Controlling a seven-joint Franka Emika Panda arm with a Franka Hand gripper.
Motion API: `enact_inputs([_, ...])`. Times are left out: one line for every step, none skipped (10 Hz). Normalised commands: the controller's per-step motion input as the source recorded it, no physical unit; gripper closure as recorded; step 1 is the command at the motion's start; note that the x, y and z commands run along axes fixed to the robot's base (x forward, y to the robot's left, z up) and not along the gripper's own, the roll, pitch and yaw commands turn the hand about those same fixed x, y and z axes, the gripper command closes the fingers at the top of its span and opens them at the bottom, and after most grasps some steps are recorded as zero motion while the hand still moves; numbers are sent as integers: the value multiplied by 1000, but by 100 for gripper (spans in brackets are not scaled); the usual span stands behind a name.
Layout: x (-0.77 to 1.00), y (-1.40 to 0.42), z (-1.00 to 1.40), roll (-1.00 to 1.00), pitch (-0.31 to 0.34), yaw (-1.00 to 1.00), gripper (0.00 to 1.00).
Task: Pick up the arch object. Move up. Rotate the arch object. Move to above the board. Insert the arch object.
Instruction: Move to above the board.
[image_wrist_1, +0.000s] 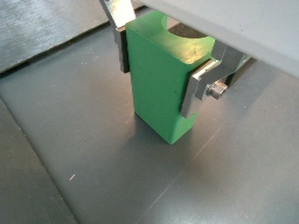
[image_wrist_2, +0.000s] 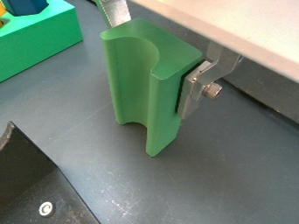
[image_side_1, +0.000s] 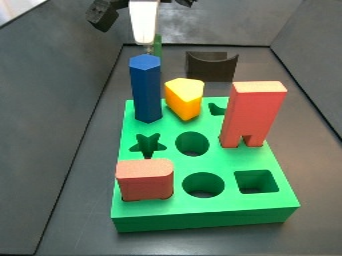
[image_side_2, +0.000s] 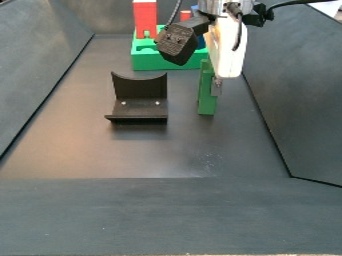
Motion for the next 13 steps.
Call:
enact_inputs([-242,-67,1000,36,-170,135,100])
enact_inputs([-244,-68,1000,37,-163,134,100])
enact_inputs([-232,-65,1000,44,-137,101,100])
enact_inputs([-222,-63,1000,49,-111,81,100])
enact_inputs([-209,-59,1000,60,-35,49,100])
enact_inputs([-198,-56,1000,69,15,35,100])
enact_inputs([-184,-52,1000,83,49,25,100])
enact_inputs([-179,-50,1000,91,56,24,100])
enact_inputs([-169,-45,1000,115,47,24,100])
enact_inputs([-164,-42,1000,128,44,24,100])
enact_inputs([-155,-39,1000,140,39,26,100])
enact_inputs([-148,-36,1000,149,43,28,100])
enact_inputs([-142,-34,1000,148,47,28,100])
